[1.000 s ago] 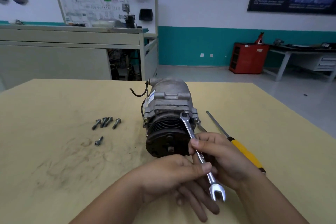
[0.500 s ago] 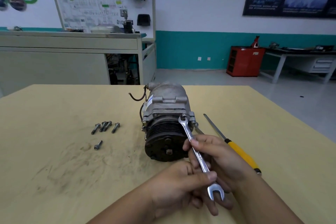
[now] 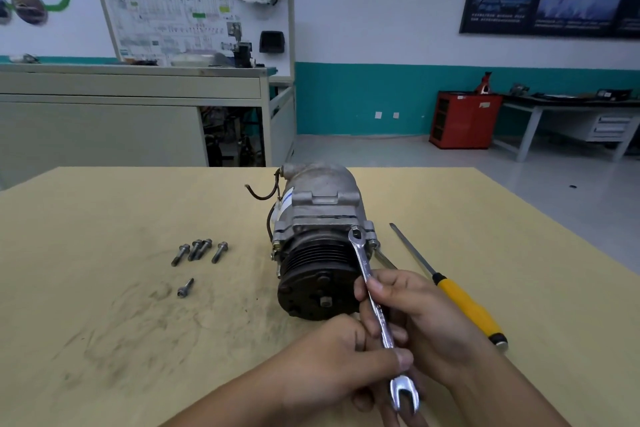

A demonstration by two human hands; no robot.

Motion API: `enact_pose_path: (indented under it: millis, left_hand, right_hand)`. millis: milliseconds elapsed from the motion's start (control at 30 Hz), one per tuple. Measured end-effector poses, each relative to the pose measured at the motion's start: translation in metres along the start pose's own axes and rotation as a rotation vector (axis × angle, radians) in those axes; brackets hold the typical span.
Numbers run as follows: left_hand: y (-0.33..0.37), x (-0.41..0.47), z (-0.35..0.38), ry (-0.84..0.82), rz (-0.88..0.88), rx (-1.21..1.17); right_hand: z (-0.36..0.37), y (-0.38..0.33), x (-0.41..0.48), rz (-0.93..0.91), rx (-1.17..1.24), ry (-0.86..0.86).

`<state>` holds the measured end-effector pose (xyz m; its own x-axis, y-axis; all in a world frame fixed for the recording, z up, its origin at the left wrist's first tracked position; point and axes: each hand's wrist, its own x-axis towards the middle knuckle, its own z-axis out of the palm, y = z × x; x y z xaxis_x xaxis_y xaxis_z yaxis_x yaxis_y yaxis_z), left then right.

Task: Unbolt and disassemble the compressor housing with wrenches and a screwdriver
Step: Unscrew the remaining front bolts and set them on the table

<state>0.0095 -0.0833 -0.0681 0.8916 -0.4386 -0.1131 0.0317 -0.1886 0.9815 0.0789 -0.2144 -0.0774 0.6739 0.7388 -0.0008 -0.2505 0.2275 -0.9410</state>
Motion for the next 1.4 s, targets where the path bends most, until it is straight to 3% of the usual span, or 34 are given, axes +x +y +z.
enact_pose_path:
  millis: [233,533,733,833,933,1067,1400]
  left_hand:
    - [-0.001,-0.001,-0.009,-0.025,0.040,0.017]
    - [-0.013,0.000,-0.004,-0.097,0.108,-0.167]
    - [-0.014,0.001,0.005,-0.109,0.048,-0.451]
    - [-0.014,0.001,0.008,-0.162,0.048,-0.523]
    - [-0.013,0.001,0.012,-0.195,0.079,-0.631]
    - [-0.013,0.001,0.014,-0.211,0.103,-0.741]
    - [-0.012,0.000,0.007,-0.043,0.174,-0.561]
  right_hand:
    - [0.000,0.002,0.002,0.039,0.105,-0.018]
    - [0.001,0.002,0.003,0.031,0.004,0.046]
    - [-0.005,-0.001,-0.003,0.092,-0.001,-0.018]
    - [-0.006,0.001,-0.003,0.108,0.108,-0.045]
    - [-0.004,0.002,-0.003,0.108,0.262,-0.034]
    - [0.001,0.001,-0.002,0.081,0.257,0.019]
    - [0.014,0.000,0.000,-0.023,0.114,0.183]
